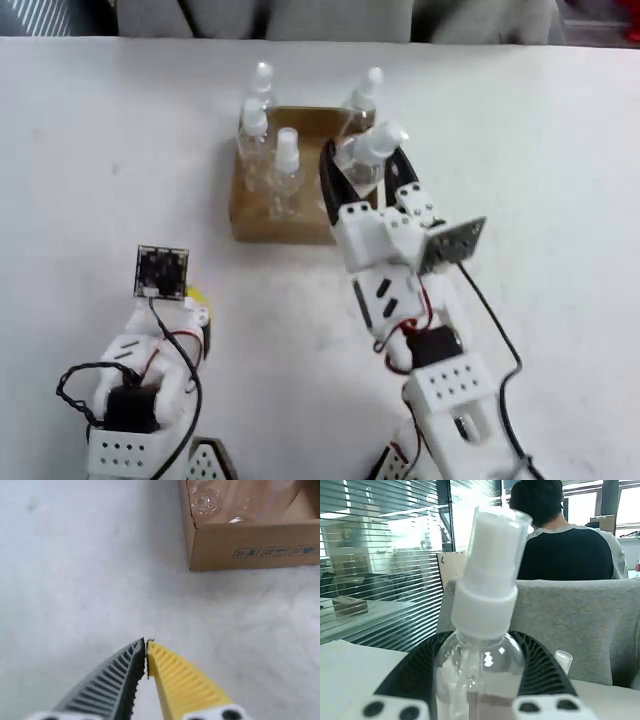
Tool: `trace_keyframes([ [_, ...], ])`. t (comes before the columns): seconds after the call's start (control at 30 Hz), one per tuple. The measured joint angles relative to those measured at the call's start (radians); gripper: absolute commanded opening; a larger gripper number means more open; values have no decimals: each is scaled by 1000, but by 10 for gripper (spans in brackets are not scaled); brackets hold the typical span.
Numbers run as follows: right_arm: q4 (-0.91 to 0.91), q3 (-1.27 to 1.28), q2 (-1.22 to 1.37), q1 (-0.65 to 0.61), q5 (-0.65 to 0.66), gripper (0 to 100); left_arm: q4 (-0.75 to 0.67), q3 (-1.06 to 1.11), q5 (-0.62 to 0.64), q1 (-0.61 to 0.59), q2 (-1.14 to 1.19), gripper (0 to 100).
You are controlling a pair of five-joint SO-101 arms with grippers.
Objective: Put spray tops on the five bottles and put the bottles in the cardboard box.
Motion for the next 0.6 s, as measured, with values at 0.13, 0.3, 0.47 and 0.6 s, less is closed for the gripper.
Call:
trace_keyframes([
  [0.13, -158, -23, 212, 0, 0, 16, 0, 0, 0, 0, 0, 20],
  [0.3, -295, -138, 493, 51, 0, 16, 0, 0, -35, 0, 0, 20],
  [0.47, -397, -252, 756, 98, 0, 16, 0, 0, -149, 0, 0, 20],
  [0.6, -486, -304, 928, 100, 0, 16, 2, 0, -167, 0, 0, 20],
])
